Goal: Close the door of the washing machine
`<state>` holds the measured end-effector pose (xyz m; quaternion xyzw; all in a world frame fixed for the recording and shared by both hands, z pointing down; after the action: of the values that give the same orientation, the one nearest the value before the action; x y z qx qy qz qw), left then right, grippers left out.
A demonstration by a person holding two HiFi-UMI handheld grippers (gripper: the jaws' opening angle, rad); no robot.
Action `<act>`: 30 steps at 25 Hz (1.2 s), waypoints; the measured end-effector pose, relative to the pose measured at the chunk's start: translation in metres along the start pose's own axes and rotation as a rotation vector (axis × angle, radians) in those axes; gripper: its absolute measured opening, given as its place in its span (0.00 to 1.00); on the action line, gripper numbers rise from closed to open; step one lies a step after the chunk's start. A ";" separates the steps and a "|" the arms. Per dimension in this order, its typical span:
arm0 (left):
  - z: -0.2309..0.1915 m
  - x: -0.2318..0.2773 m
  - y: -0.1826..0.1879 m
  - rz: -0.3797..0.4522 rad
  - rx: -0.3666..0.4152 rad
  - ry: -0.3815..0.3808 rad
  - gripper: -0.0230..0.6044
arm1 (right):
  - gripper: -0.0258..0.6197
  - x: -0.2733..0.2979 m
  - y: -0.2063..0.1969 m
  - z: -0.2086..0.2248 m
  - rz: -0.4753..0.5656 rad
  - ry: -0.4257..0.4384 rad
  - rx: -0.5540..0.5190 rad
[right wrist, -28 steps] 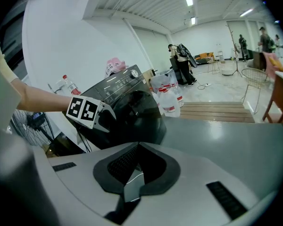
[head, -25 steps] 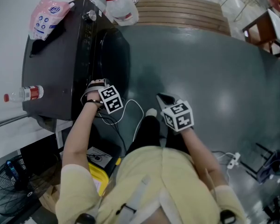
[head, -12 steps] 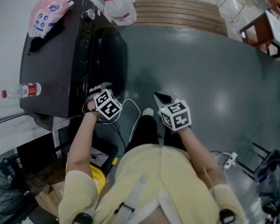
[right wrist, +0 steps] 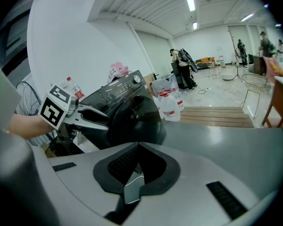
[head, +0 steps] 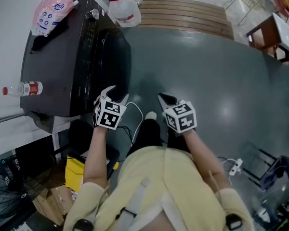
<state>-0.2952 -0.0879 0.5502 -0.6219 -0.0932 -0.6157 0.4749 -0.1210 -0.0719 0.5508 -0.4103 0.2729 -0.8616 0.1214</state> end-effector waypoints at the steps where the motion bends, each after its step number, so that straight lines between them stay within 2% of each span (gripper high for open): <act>1: 0.001 -0.003 0.002 0.022 -0.028 0.014 0.40 | 0.05 -0.001 0.000 0.000 0.002 0.002 -0.002; 10: 0.003 -0.040 0.022 0.183 -0.194 0.076 0.40 | 0.05 -0.003 0.006 -0.007 0.014 0.008 -0.009; 17: -0.010 -0.068 0.035 0.397 -0.410 0.072 0.38 | 0.05 -0.004 0.013 -0.014 0.025 0.012 -0.023; 22: -0.011 -0.074 0.033 0.430 -0.465 0.105 0.33 | 0.05 -0.006 0.018 -0.015 0.039 0.014 -0.024; 26: -0.009 -0.074 0.030 0.482 -0.587 0.074 0.26 | 0.05 -0.006 0.022 -0.016 0.055 0.012 -0.023; 30: -0.004 -0.071 0.025 0.497 -0.689 0.039 0.18 | 0.05 -0.007 0.025 -0.016 0.072 0.010 -0.027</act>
<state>-0.2967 -0.0707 0.4768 -0.7360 0.2798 -0.4892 0.3751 -0.1290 -0.0835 0.5234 -0.3977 0.2995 -0.8549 0.1455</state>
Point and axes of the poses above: the fingertips, and each gripper's own axes: x forward along the fingers, z to its right, y out of its top, the point moved 1 cm from there along -x, backward along the fingers, and after that the axes turned 12 degrees about x, right-handed, at the moved point
